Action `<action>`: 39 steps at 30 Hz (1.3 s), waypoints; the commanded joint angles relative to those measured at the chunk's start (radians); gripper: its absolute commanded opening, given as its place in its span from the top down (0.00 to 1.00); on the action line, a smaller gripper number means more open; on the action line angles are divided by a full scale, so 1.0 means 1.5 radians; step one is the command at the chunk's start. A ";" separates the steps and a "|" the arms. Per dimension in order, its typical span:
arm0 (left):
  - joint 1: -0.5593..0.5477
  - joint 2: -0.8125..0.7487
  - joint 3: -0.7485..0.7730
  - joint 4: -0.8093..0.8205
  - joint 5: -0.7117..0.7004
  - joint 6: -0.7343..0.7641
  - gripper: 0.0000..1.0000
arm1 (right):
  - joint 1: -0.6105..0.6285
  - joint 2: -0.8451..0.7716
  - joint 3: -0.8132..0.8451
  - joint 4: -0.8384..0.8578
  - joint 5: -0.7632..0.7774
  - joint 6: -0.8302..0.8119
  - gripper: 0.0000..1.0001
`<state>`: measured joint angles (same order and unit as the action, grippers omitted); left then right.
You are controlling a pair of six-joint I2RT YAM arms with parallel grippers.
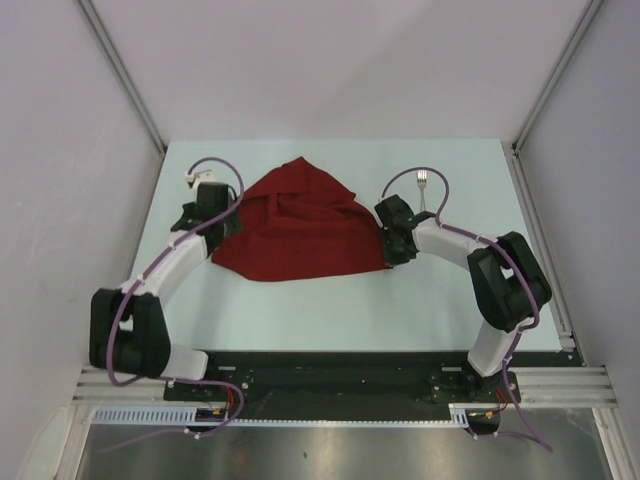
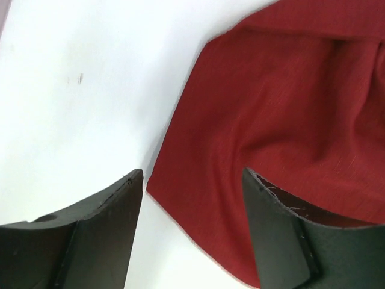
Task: Fold the napkin, place the utensils inside, and roll it up
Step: Flatten the napkin out
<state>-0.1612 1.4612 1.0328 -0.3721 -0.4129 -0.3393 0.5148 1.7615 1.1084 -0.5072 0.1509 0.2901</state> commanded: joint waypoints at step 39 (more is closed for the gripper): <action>0.114 -0.177 -0.207 0.110 0.174 -0.104 0.87 | -0.023 -0.034 -0.028 0.024 -0.021 -0.023 1.00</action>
<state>0.0330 1.3430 0.6132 -0.1196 -0.0780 -0.5297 0.4885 1.7500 1.0695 -0.4709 0.1009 0.2680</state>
